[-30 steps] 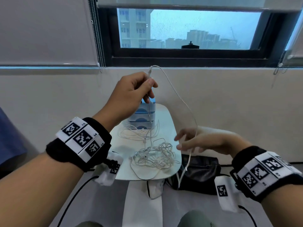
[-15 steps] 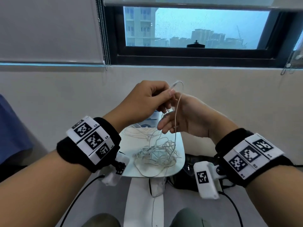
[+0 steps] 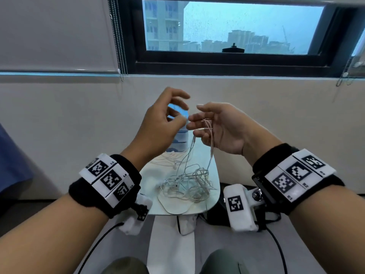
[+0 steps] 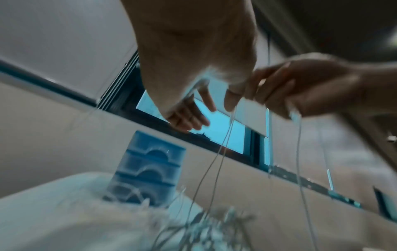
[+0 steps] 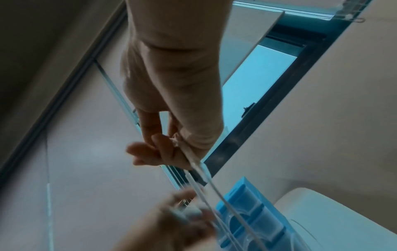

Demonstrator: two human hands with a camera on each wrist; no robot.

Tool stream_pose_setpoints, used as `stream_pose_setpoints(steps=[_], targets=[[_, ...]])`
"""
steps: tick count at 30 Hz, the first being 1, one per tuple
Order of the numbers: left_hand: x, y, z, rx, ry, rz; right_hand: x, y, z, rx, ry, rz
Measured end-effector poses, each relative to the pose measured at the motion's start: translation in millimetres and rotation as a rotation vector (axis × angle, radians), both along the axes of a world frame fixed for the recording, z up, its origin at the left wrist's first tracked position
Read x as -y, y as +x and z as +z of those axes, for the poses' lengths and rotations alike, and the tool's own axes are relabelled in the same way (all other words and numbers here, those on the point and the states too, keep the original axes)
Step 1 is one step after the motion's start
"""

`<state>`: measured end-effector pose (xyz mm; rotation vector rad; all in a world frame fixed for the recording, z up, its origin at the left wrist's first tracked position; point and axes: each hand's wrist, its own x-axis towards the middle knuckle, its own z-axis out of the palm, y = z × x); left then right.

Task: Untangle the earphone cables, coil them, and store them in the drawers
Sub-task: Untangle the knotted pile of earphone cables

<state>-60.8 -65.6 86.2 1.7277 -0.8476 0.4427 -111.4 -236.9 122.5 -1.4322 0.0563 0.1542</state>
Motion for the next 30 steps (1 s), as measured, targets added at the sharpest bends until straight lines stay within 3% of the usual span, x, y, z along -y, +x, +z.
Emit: stream_pose_setpoints(steps=[2,4,7,18,23,26,30], targets=[[-0.5,14.4,-22.1,-0.171,0.034,0.061,-3.3,3.5,2.3,0.064,-0.099,-0.005],[0.8,27.6,-54.4,-0.372,0.215,0.004,-7.0,4.5,7.4,0.167,-0.188,0.001],[2.6,31.1,-93.6,-0.435,0.436,-0.034,-10.8,3.3,19.3,0.306,-0.245,0.005],[-9.4,30.4,-101.4,-0.557,0.307,-0.148,0.9,20.2,28.1,0.548,-0.091,-0.466],[-14.4,35.1,-110.5,-0.618,0.207,-0.126,6.2,32.0,6.7,0.629,-0.173,-0.683],[-12.6,30.8,-122.6,-0.646,0.146,-0.121,10.2,42.0,-23.4,0.587,-0.238,-0.678],[-8.4,27.0,-136.8,-0.722,0.106,-0.074,10.4,56.0,-77.5,0.385,-0.27,-0.529]])
